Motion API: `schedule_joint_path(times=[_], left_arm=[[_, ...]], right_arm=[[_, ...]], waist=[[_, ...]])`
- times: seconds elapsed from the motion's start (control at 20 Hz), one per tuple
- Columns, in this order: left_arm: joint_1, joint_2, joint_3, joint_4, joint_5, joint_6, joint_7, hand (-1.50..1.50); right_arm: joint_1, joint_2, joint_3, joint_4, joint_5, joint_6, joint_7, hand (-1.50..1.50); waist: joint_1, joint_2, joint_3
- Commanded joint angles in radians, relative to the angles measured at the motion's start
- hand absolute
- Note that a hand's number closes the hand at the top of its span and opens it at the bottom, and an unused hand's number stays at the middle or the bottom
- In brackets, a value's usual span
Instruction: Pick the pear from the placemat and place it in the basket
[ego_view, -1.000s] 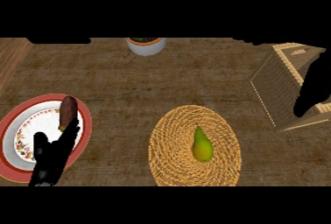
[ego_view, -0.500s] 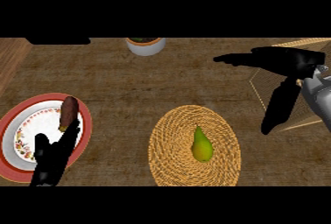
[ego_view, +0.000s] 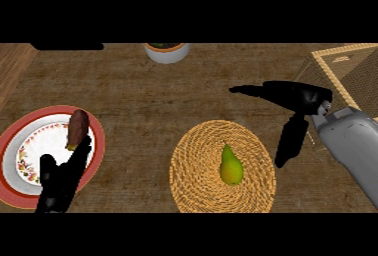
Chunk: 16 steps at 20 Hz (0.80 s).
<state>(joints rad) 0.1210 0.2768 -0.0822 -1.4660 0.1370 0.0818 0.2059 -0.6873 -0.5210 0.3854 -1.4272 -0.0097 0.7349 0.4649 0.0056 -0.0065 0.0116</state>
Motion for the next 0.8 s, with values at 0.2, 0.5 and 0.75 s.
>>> schedule_joint_path(times=[0.2,0.5,0.75], left_arm=[[0.001,0.020,0.040,0.069,0.023,-0.043,0.060,0.00],[-0.009,-0.038,0.010,0.112,-0.035,-0.012,0.006,0.00],[0.012,-0.021,0.020,0.063,-0.033,-0.029,0.045,0.00]], right_arm=[[0.112,0.062,0.027,0.019,0.149,-0.052,-0.109,-1.50],[0.122,0.124,0.044,0.065,0.261,-0.102,-0.168,-1.50],[0.151,0.156,0.041,0.108,0.310,-0.131,-0.203,-1.50]], waist=[[-0.002,0.008,-0.011],[-0.002,0.009,-0.012],[0.001,0.008,-0.011]])
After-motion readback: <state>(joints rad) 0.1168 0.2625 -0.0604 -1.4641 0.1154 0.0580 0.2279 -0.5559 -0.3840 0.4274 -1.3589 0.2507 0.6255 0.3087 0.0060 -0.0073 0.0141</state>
